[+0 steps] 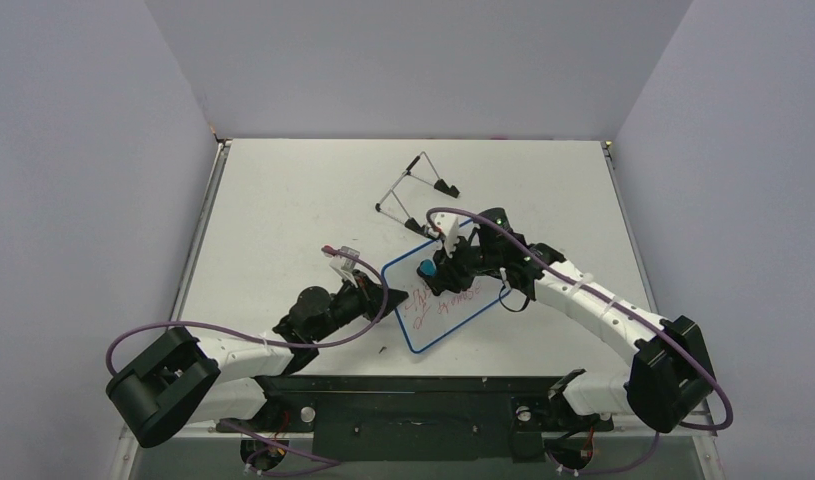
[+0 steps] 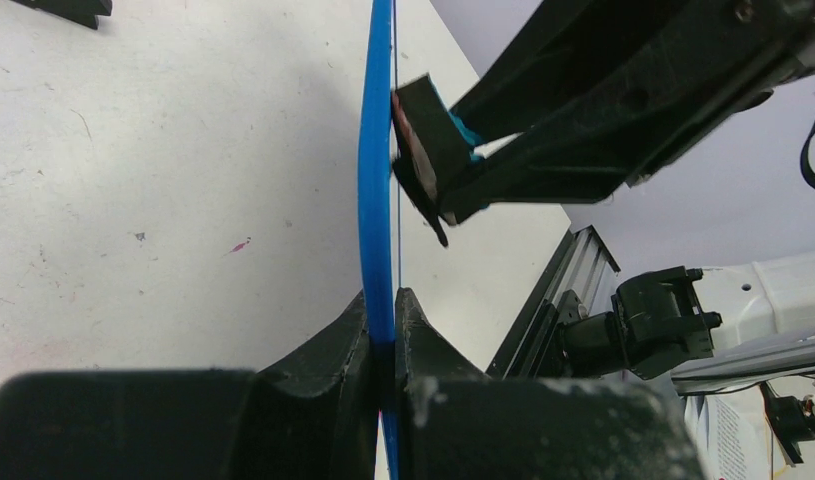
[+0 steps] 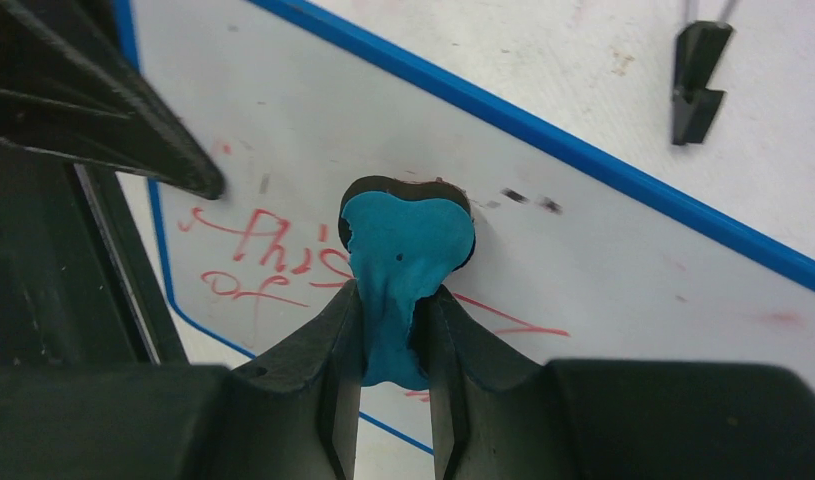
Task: Erase the whiteboard
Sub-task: Erase the whiteboard at the center of the board.
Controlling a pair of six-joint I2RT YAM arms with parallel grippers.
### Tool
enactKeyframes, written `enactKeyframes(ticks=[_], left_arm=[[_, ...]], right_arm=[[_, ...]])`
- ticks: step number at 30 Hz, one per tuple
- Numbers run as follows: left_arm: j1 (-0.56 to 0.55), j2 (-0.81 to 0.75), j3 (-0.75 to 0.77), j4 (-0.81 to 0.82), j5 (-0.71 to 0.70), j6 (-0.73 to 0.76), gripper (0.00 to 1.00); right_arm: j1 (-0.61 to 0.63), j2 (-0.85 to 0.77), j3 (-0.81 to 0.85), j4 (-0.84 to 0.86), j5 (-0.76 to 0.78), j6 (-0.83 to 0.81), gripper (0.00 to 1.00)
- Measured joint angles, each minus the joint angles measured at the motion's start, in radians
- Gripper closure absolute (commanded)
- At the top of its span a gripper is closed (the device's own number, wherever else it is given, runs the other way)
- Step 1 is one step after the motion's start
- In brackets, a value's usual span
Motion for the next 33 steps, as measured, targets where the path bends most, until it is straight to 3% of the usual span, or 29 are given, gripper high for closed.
enactKeyframes(ticks=[11, 21, 33], left_arm=[[-0.002, 0.049, 0.014, 0.035, 0.013, -0.018, 1.0], [0.0, 0.051, 0.014, 0.035, -0.016, -0.045, 1.0], [-0.001, 0.07, 0.014, 0.051, -0.011, -0.066, 1.0]], right_arm=[[0.184, 0.006, 0.027, -0.058, 0.104, -0.073, 1.0], [0.205, 0.017, 0.046, -0.021, 0.371, -0.038, 1.0], [0.32, 0.026, 0.077, -0.025, 0.497, -0.063, 1.0]])
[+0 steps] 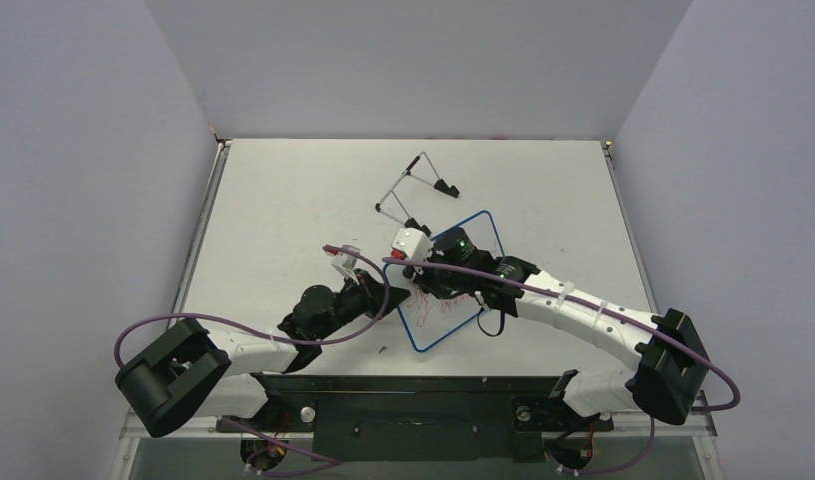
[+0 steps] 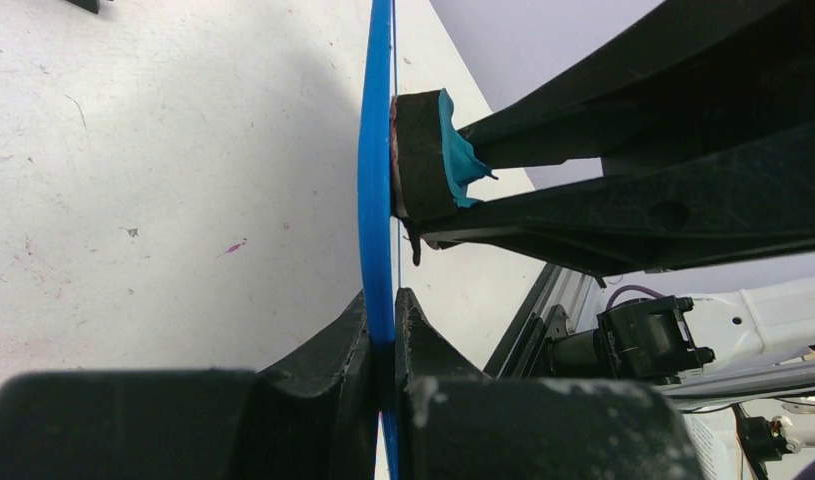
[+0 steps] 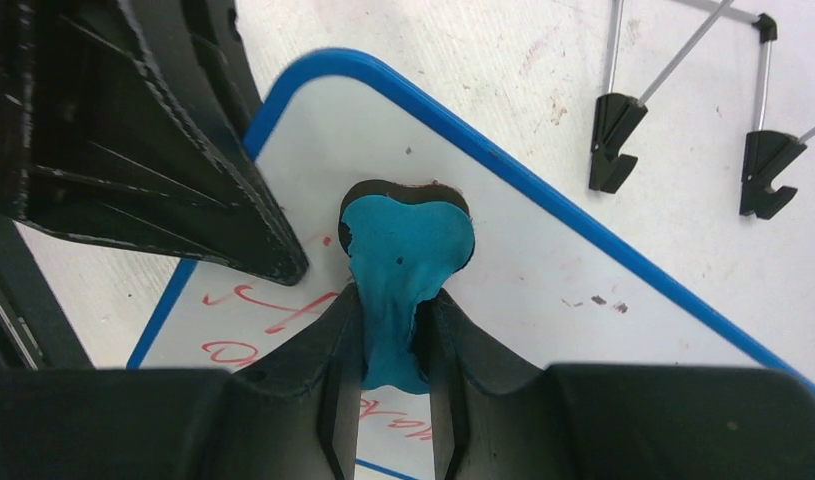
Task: Erase the whiteboard
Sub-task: Erase the whiteboard at the center of the board.
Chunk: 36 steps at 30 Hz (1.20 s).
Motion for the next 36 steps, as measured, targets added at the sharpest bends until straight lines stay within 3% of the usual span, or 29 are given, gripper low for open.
enactKeyframes(ticks=[9, 19, 22, 31, 36], left_arm=[[0.002, 0.0, 0.0, -0.006, 0.01, -0.016, 1.0], [0.02, -0.042, -0.008, -0.046, 0.024, -0.023, 1.0], [0.028, -0.064, -0.014, -0.058, 0.023, -0.022, 1.0], [0.033, -0.075, -0.022, -0.057, 0.031, -0.012, 1.0], [0.033, -0.063, -0.022, -0.045, 0.04, -0.014, 1.0]], right_arm=[[0.1, 0.024, 0.011, -0.014, 0.074, -0.082, 1.0], [0.093, 0.028, 0.013, -0.04, 0.083, -0.21, 1.0], [0.05, 0.028, 0.013, -0.066, 0.071, -0.213, 1.0], [-0.284, 0.029, 0.013, -0.041, 0.026, -0.082, 1.0], [-0.301, 0.028, 0.013, -0.042, -0.093, -0.054, 1.0]])
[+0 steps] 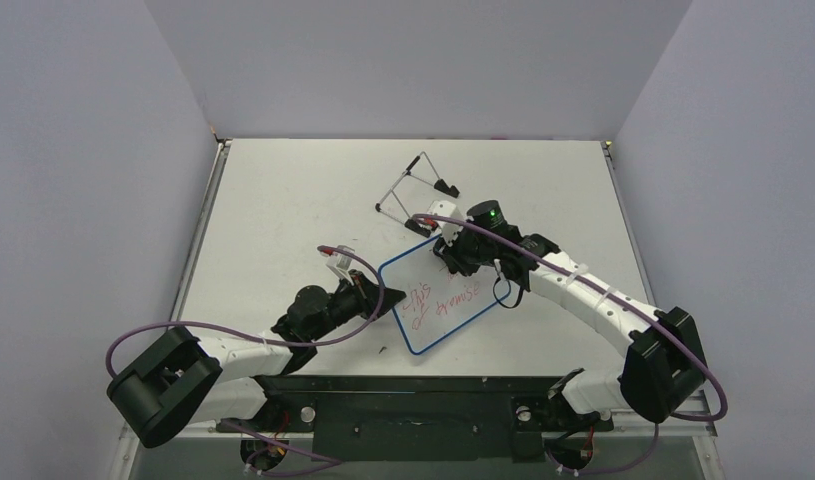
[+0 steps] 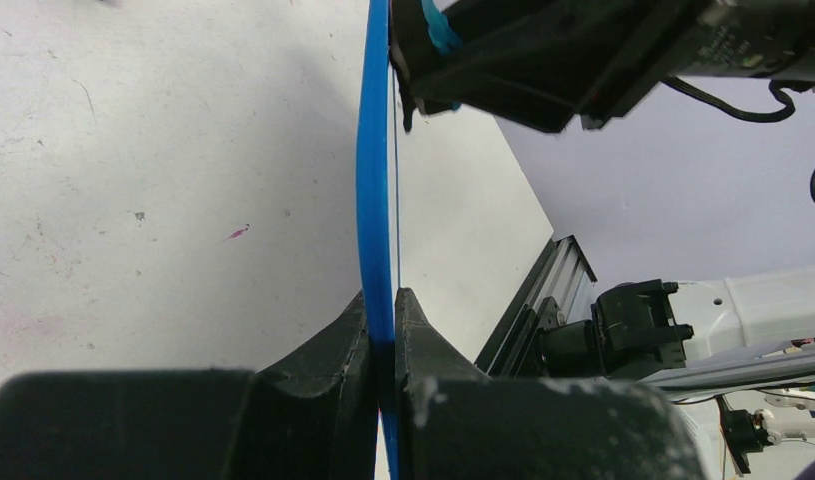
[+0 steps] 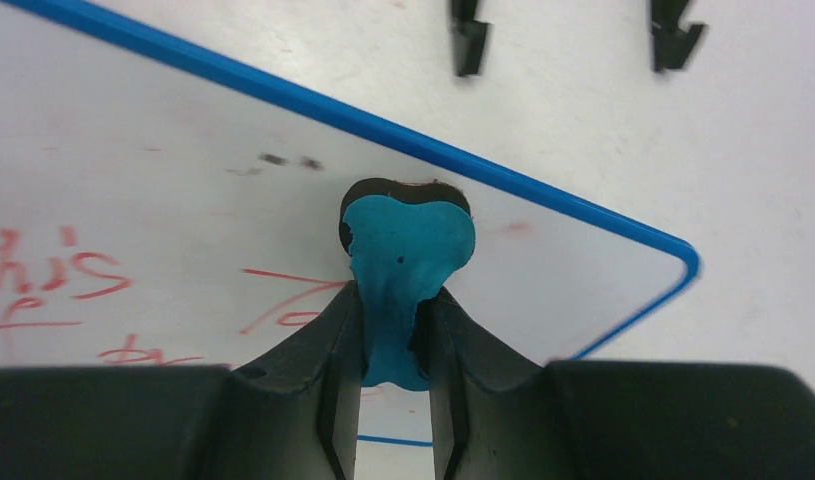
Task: Erase the whiteboard
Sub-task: Erase the whiteboard at the center of the board.
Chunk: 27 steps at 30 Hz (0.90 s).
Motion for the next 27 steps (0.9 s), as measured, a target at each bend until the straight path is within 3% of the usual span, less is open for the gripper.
enactKeyframes(ticks=[7, 17, 27], left_arm=[[0.0, 0.009, 0.0, 0.008, 0.0, -0.005, 1.0], [0.0, 0.009, 0.0, 0.011, 0.023, 0.003, 1.0], [0.0, -0.013, -0.018, 0.011, 0.015, 0.004, 1.0]], right_arm=[[0.058, -0.001, 0.0, -0.018, -0.14, -0.003, 1.0], [-0.184, 0.003, -0.008, -0.002, -0.146, 0.05, 1.0], [-0.088, -0.006, -0.016, -0.012, -0.278, 0.027, 1.0]])
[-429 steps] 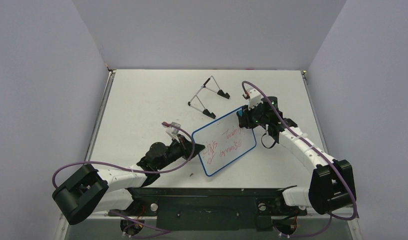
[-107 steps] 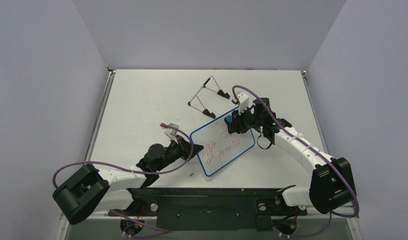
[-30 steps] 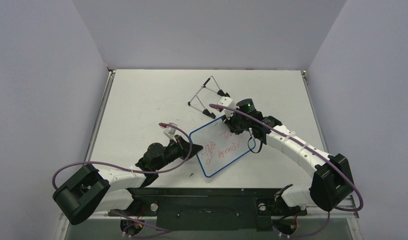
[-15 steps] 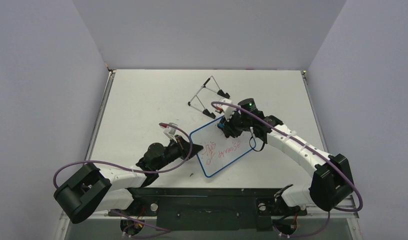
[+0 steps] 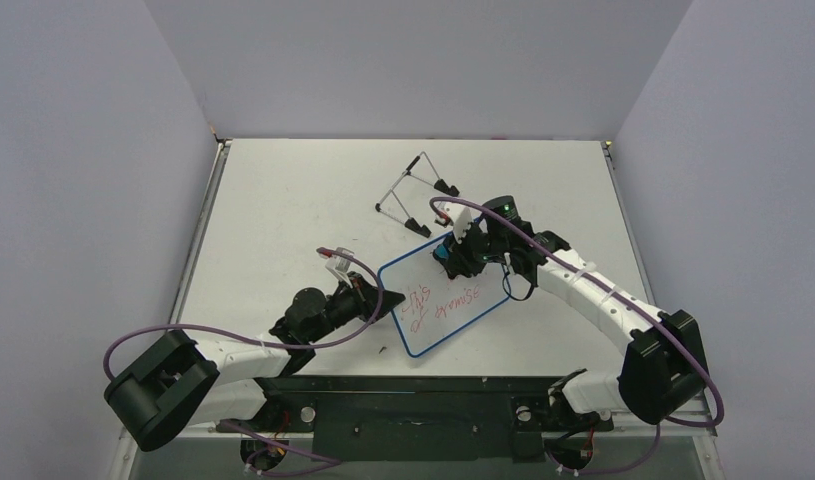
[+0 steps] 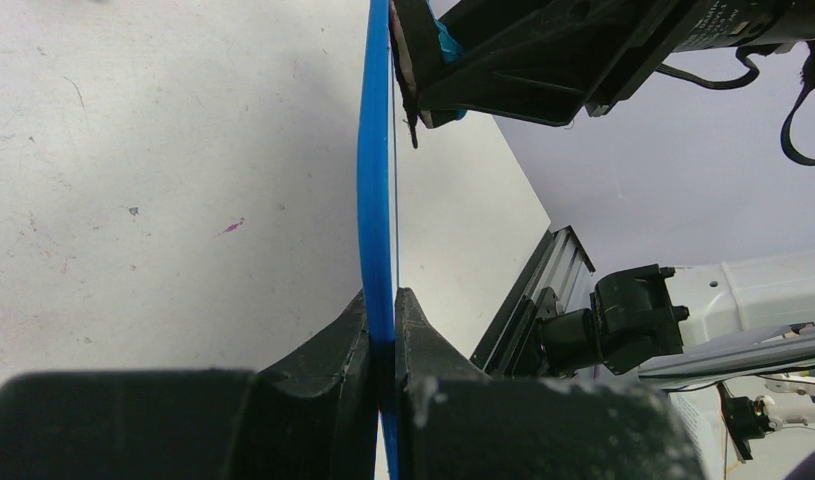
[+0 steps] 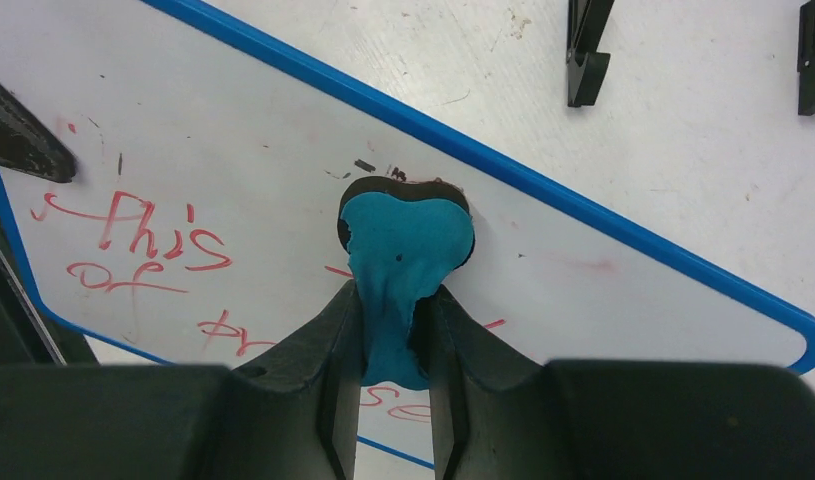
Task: Erase the whiteboard
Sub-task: Erase the whiteboard at the center of the board.
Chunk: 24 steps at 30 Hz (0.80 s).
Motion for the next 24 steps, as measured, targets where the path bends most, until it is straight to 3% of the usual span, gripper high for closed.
enactKeyframes(ticks=[12, 18, 24], left_arm=[[0.0, -0.006, -0.001, -0.001, 0.002, 0.006, 1.0], [0.0, -0.024, -0.009, -0.004, -0.002, 0.01, 1.0], [0.0, -0.026, -0.011, -0.004, 0.0, 0.014, 1.0]], right_arm=[[-0.157, 0.024, -0.011, 0.029, 0.082, 0.049, 1.0], [-0.139, 0.019, -0.016, 0.03, 0.051, 0.044, 1.0], [-0.029, -0.019, -0.029, 0.031, -0.013, 0.022, 1.0]])
